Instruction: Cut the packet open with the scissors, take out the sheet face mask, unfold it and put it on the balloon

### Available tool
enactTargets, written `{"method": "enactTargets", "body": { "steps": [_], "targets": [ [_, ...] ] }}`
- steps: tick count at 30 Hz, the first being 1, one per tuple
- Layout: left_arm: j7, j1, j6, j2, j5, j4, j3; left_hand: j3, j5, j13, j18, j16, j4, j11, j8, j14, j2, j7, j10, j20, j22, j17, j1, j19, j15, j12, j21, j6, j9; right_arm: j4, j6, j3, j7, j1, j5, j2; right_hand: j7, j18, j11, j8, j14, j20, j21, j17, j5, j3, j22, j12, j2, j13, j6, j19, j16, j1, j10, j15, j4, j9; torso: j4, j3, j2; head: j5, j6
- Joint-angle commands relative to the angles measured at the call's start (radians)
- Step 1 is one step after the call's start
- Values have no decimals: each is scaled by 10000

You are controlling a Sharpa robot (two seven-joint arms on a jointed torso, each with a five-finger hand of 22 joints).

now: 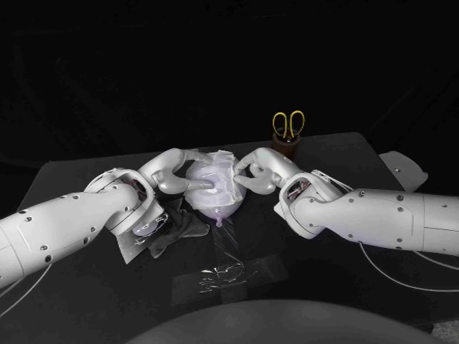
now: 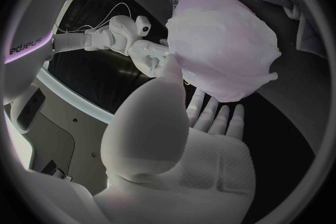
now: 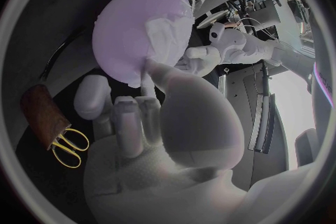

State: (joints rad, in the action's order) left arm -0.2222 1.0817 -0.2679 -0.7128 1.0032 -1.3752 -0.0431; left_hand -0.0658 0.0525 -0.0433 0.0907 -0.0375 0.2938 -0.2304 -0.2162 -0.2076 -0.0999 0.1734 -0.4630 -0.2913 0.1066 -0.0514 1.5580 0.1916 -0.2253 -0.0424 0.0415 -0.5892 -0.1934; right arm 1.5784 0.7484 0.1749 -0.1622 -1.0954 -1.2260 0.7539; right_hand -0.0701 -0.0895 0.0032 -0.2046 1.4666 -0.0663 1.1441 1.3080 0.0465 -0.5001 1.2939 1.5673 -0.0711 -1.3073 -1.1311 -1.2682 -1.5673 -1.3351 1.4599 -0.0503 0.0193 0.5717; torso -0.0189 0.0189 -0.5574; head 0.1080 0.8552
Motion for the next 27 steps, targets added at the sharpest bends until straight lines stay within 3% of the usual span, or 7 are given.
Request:
{"method": "enactTargets", "body": {
  "steps": [1, 14, 27],
  "targets": [
    [63, -27, 291, 23, -5, -34, -26, 63, -42, -14, 169, -35, 1, -11, -19, -50, 94, 896, -31, 6, 9, -12, -31, 76, -10, -13, 54, -44, -1, 116, 384, 13, 367, 26, 253, 82, 71, -143, -123, -68, 1042, 28, 47, 2628, 22, -51, 2, 35, 19, -2635, -186, -78, -35, -83, 1109, -89, -42, 54, -11, 8, 0, -6, -12],
    [76, -27, 298, 6, -17, -34, -26, 63, -42, -14, 169, -35, 1, -11, -19, -50, 94, 896, -31, 6, 9, -12, -31, 76, -10, -13, 54, -44, -1, 435, 705, 11, 202, 26, 672, 621, 113, -138, -162, -180, 1042, 56, 64, 2628, 22, -197, 29, 35, 30, -2635, -274, -103, -35, -26, 1109, -124, -114, 146, -11, 9, 11, 22, -25],
    [83, -27, 288, 4, -20, -32, -28, 79, -43, -13, 180, -32, -3, -16, -16, -48, 133, 900, -29, 4, 5, -12, -12, 72, -14, -13, 53, -42, 1, 386, 669, 11, -105, 23, 787, 897, 139, -126, -188, -277, 1042, 75, 112, 2628, 21, -329, 74, 35, 16, -2635, -310, -147, -35, 23, 1109, -150, -196, 253, 0, -5, 1, 45, -46]
  ]
}}
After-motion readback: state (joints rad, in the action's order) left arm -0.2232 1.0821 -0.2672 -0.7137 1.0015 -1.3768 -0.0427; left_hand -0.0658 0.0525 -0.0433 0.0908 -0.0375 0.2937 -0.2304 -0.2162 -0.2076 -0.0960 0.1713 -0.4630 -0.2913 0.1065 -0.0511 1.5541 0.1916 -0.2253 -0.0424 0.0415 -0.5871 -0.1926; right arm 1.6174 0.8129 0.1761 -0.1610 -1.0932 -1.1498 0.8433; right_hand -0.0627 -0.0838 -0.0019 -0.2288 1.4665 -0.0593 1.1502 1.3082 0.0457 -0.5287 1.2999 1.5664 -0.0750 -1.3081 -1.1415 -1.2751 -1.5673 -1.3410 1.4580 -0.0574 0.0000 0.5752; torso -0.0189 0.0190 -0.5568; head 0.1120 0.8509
